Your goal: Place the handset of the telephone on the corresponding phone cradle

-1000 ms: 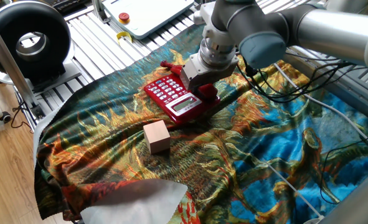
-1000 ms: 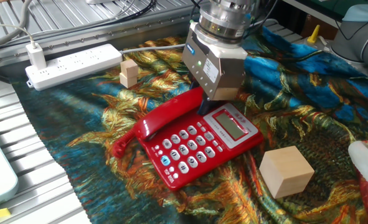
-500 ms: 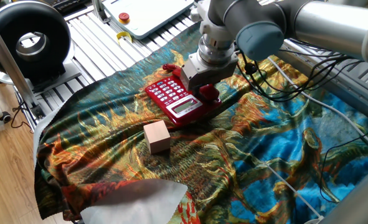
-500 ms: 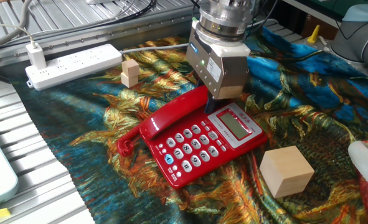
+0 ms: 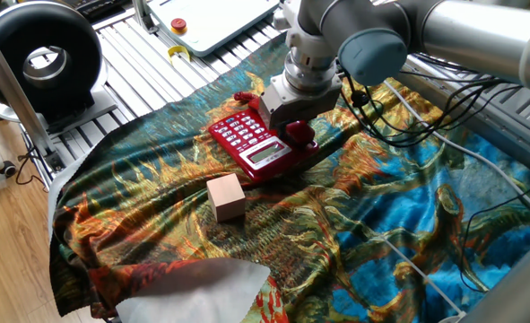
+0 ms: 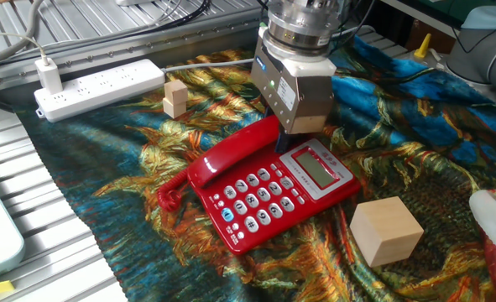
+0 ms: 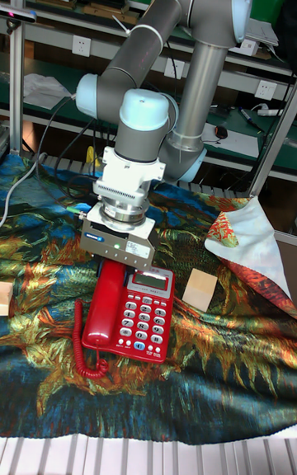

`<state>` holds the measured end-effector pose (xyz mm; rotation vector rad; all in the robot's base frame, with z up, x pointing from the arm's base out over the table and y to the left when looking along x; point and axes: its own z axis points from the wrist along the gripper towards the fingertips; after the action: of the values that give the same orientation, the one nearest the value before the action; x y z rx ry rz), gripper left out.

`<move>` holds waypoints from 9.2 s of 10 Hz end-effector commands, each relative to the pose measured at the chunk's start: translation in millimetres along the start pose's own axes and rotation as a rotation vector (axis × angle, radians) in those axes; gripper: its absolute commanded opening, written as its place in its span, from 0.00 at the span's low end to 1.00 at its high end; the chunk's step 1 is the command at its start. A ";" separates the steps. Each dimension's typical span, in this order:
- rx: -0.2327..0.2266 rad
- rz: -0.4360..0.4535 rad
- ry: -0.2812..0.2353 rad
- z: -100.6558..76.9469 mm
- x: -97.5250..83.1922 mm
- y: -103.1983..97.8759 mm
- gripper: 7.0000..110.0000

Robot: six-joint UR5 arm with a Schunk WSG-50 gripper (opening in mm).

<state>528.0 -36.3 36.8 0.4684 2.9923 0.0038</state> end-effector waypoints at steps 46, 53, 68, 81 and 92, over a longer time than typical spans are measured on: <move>-0.056 -0.053 -0.032 -16.5 -22.1 20.4 0.57; -0.038 -0.073 -0.050 -19.7 -30.0 15.5 0.57; -0.125 -0.183 -0.074 -24.3 -57.4 26.4 0.36; -0.094 -0.135 -0.083 12.2 -41.0 9.8 0.57; -0.048 0.035 0.120 -3.2 -19.3 4.9 0.00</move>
<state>545.7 -38.6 37.1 0.4848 3.0719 0.1007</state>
